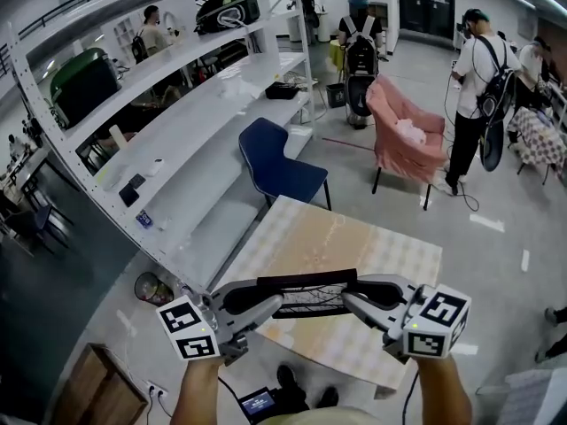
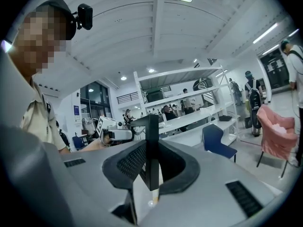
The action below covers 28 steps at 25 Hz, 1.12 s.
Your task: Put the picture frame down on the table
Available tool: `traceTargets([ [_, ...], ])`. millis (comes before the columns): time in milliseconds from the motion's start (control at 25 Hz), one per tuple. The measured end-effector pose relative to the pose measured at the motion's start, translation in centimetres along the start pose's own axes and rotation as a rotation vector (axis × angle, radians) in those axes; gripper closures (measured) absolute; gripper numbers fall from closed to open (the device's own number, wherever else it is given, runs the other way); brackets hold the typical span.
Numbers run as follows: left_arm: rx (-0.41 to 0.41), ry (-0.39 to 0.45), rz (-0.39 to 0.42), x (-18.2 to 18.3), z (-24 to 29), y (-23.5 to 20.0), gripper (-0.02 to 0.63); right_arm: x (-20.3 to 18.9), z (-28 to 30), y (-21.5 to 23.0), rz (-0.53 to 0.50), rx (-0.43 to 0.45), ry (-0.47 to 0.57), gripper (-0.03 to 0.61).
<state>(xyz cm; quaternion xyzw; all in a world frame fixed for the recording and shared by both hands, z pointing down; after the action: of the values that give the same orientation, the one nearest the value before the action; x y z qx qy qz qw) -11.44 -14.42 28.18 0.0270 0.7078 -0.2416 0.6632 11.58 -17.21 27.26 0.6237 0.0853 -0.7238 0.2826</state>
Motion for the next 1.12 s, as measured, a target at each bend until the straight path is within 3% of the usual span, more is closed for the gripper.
traceTargets([
  [320, -0.071, -0.003, -0.013, 1.2, 1.8, -6.6, 0.531, 1.2, 3.2, 3.9, 0.011, -0.078, 0.006, 0.509],
  [760, -0.118, -0.029, -0.062, 2.2, 1.9, -19.6, 0.531, 1.8, 12.8, 10.8, 0.070, -0.167, -0.007, 0.509],
  [1120, -0.122, -0.068, -0.147, 0.3, 2.6, -28.6, 0.531, -0.1, 19.1, 16.5, 0.143, -0.220, -0.047, 0.509],
])
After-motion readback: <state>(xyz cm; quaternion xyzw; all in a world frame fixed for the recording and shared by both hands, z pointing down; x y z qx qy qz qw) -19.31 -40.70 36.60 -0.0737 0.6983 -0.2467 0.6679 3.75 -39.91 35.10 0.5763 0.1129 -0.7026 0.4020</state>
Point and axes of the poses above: the fingertips, and each gripper's own axes: z forward along the fingers, y to its right, x out of its top, the point moved 7 cm from there along -z, backward along the fingers, and after that the axes turned 10 degrees about -x, right-handed, at the moved point
